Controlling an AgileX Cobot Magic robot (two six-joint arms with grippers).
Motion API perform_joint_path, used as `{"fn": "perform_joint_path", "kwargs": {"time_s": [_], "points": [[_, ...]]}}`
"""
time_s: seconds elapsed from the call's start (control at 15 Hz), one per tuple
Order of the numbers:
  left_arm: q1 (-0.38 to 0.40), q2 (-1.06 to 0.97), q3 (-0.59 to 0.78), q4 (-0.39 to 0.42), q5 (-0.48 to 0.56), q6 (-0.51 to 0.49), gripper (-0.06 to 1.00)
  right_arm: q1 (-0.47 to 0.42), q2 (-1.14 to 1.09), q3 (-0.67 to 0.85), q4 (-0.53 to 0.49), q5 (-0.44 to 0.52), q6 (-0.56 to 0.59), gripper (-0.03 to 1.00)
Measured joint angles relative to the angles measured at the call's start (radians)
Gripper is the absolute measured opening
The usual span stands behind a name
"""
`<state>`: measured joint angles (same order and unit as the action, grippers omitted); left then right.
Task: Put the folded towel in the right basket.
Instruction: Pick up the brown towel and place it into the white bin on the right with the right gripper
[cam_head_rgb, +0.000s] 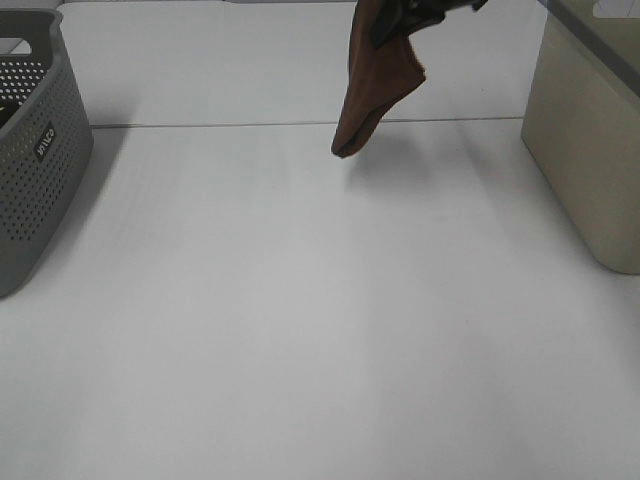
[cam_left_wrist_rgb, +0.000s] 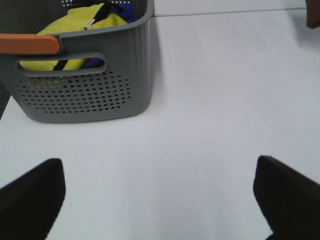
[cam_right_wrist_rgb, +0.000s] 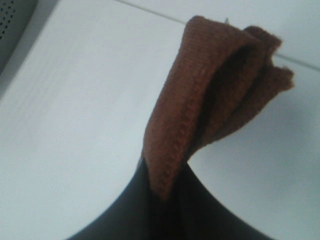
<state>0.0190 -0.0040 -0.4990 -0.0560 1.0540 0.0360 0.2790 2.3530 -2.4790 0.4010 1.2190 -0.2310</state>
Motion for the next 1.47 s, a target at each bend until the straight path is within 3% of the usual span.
{"fn": "perform_joint_path", "kwargs": {"time_s": [0.27, 0.4, 0.67, 0.73, 1.0, 1.2, 1.47], "points": [[0.000, 0.000, 0.000, 0.000, 0.000, 0.000, 0.97, -0.008, -0.158, 0.000, -0.198, 0.002, 0.032, 0.07], [0.000, 0.000, 0.000, 0.000, 0.000, 0.000, 0.97, -0.052, -0.247, 0.019, -0.214, 0.002, 0.036, 0.07], [0.000, 0.000, 0.000, 0.000, 0.000, 0.000, 0.97, -0.253, -0.393, 0.173, -0.219, 0.003, 0.041, 0.07], [0.000, 0.000, 0.000, 0.000, 0.000, 0.000, 0.97, -0.359, -0.436, 0.262, -0.225, 0.003, 0.041, 0.07], [0.000, 0.000, 0.000, 0.000, 0.000, 0.000, 0.97, -0.477, -0.447, 0.401, -0.227, 0.002, 0.035, 0.07], [0.000, 0.000, 0.000, 0.000, 0.000, 0.000, 0.97, -0.487, -0.388, 0.516, -0.257, -0.031, 0.011, 0.07], [0.000, 0.000, 0.000, 0.000, 0.000, 0.000, 0.97, -0.487, -0.272, 0.533, -0.258, -0.085, 0.013, 0.07]]}}
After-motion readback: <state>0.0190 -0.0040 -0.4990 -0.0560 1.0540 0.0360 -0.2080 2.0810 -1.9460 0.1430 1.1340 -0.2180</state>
